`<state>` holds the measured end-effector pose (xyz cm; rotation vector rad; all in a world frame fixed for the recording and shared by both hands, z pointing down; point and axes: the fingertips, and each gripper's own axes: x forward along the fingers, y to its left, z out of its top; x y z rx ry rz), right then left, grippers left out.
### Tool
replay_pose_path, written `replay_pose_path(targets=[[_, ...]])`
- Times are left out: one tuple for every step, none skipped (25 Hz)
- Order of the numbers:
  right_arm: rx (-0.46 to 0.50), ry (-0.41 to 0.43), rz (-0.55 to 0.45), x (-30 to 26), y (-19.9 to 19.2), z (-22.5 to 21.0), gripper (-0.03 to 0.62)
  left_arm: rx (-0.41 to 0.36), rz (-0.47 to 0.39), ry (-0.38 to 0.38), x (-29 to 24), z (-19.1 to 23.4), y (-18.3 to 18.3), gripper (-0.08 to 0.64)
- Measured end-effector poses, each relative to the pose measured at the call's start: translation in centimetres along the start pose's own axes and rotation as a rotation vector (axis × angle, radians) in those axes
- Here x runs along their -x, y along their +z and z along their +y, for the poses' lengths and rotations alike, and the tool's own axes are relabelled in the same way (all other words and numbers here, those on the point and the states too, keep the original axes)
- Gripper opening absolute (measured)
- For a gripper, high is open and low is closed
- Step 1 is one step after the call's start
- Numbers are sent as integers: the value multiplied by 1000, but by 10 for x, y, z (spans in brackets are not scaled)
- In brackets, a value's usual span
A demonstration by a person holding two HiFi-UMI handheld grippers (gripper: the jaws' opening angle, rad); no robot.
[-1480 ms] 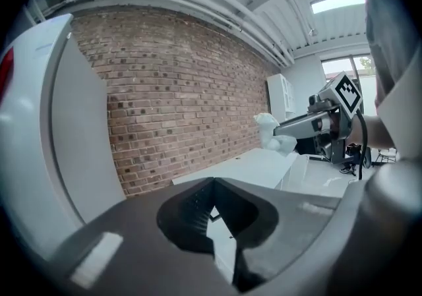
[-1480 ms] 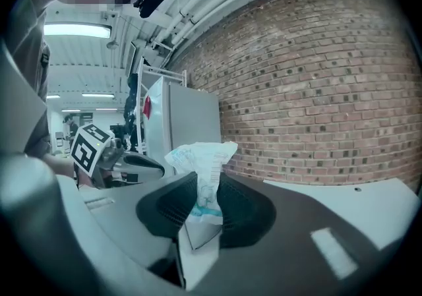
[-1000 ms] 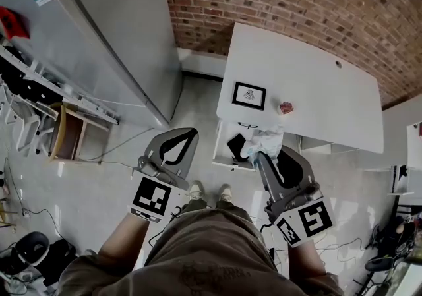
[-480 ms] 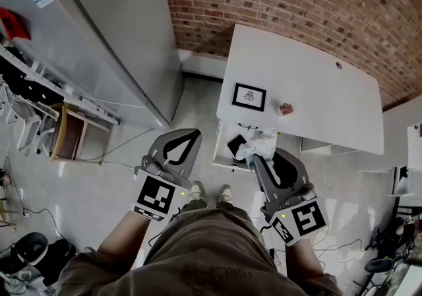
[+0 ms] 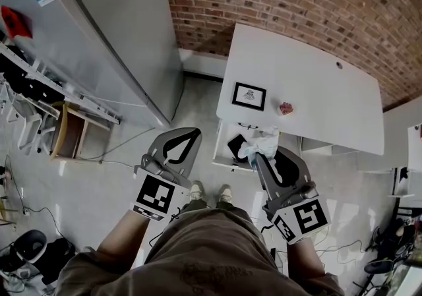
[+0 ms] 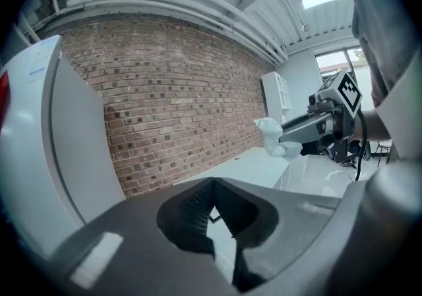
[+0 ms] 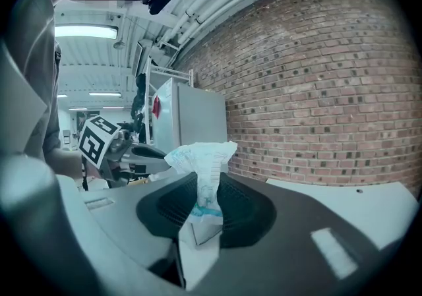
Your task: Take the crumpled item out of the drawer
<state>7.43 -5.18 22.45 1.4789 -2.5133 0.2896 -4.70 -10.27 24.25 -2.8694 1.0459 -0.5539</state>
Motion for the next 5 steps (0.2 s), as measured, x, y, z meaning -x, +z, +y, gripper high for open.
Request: replay_pose_path(targets=[[0, 0, 0, 1, 0, -1, 123, -2, -1, 0, 0, -1, 1, 0], [-1, -1, -1, 1, 1, -2, 123, -6, -2, 0, 0, -1, 3, 0], [-1, -2, -2, 2, 1, -3, 123, -12, -3, -1, 0, -1, 5, 0], [-1, -3, -2, 3, 1, -4, 123, -16, -3, -2, 0, -2, 7, 0], [0, -5, -3, 3, 2, -5, 123, -20, -4, -2, 0, -2, 8, 0]])
